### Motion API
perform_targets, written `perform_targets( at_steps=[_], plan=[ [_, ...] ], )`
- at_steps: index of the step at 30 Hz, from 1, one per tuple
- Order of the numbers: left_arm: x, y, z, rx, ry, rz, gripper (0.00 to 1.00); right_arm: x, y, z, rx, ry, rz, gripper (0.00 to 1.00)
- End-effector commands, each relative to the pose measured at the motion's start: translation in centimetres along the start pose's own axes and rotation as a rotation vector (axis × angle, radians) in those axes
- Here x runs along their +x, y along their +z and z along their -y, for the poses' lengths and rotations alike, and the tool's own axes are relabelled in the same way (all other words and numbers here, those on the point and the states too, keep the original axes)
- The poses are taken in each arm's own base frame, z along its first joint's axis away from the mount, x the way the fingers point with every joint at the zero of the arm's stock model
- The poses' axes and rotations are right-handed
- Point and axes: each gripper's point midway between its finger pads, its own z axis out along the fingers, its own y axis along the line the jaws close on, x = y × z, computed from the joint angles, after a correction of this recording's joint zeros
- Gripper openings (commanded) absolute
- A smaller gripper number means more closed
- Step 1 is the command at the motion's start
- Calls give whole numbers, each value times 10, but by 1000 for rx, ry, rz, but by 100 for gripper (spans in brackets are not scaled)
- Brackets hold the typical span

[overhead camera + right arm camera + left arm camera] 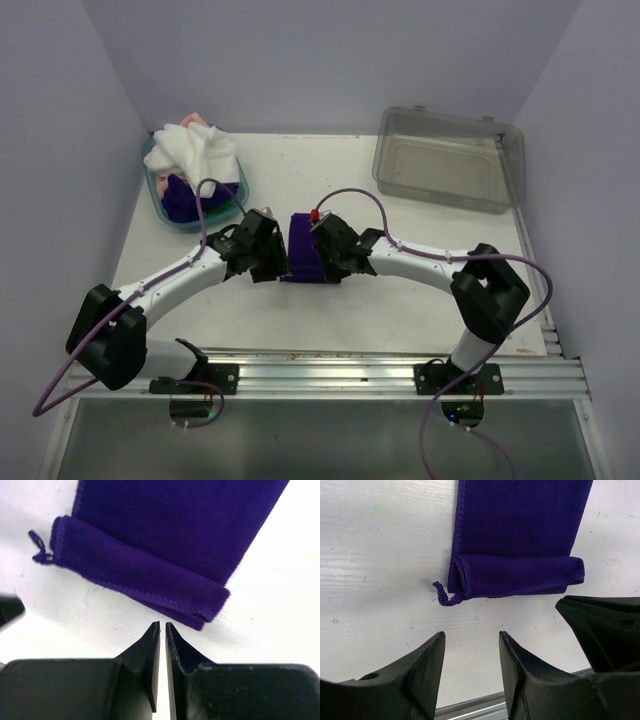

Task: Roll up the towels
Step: Fold the towel

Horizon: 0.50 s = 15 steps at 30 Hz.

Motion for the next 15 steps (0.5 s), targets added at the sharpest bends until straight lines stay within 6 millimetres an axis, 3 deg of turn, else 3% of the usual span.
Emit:
perform_targets(
  at_steps=[1,3,9,15],
  plan=[
    [-16,-16,-5,7,-7,54,51,-17,-29,-1,-52,-236,67,16],
    [-22,-19,-10,7,-17,62,51,-20,-33,-4,-92,-366,80,21],
    [-39,-32,-23,11,-48,97,51,-26,-24,3,-62,-538,85,27],
    [-44,-33,-34,3,-69,103,51,-41,-11,2,-18,-498,112,27]
  ],
)
